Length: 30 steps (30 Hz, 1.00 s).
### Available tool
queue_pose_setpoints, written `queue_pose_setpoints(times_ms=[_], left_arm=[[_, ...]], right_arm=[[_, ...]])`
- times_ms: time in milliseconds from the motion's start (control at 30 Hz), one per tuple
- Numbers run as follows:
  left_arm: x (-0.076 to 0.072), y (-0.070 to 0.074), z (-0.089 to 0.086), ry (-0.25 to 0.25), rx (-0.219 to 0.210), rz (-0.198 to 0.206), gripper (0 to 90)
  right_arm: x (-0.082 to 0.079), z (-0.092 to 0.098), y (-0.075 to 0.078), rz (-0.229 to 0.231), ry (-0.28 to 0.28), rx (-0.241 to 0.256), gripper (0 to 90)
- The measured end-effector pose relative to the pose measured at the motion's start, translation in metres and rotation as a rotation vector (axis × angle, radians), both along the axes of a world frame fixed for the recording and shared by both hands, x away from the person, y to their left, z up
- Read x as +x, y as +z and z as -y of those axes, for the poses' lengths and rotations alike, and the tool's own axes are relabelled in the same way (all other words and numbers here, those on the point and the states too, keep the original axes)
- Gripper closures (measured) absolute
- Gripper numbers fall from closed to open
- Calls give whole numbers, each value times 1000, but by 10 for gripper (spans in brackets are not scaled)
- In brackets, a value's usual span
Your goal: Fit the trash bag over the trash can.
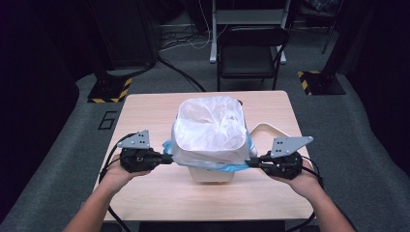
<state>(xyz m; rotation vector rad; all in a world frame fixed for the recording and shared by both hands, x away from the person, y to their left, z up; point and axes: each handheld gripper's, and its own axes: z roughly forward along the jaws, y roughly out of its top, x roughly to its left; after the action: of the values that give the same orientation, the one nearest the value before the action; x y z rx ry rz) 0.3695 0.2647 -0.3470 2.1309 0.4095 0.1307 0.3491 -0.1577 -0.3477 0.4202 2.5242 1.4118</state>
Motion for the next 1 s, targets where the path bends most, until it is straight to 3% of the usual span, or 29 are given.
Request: queue_pose_setpoints(times_ms=[167, 233, 367, 633, 700, 767, 833, 867, 900, 1000], left_arm=[[-3, -3, -4, 7, 12, 2, 895], [-2, -3, -5, 9, 17, -2, 894], [-1, -7, -1, -6, 28, -18, 895], [-2, -7, 0, -12, 39, -24, 891], [-2, -4, 1, -13, 43, -32, 839], [-2, 0, 0, 0, 16, -57, 716], [-3, 5, -1, -5, -22, -81, 582], [-4, 7, -2, -1, -29, -75, 582], [-6, 11, -3, 3, -28, -70, 524], [-9, 17, -6, -5, -35, -61, 492]], right_arm=[[0, -1, -5, 4, -9, -31, 887], [3, -1, -10, 3, -30, -86, 892], [6, -2, -18, -28, -41, -109, 894], [6, 1, -20, -36, -50, -118, 893], [5, 2, -20, -33, -56, -119, 891], [5, 5, -20, -30, -66, -106, 873], [-1, 11, -16, -27, -99, -54, 697], [-1, 11, -16, -27, -99, -54, 697], [-7, 16, -12, -23, -98, -4, 645], [-13, 21, -7, -22, -104, 28, 586]])
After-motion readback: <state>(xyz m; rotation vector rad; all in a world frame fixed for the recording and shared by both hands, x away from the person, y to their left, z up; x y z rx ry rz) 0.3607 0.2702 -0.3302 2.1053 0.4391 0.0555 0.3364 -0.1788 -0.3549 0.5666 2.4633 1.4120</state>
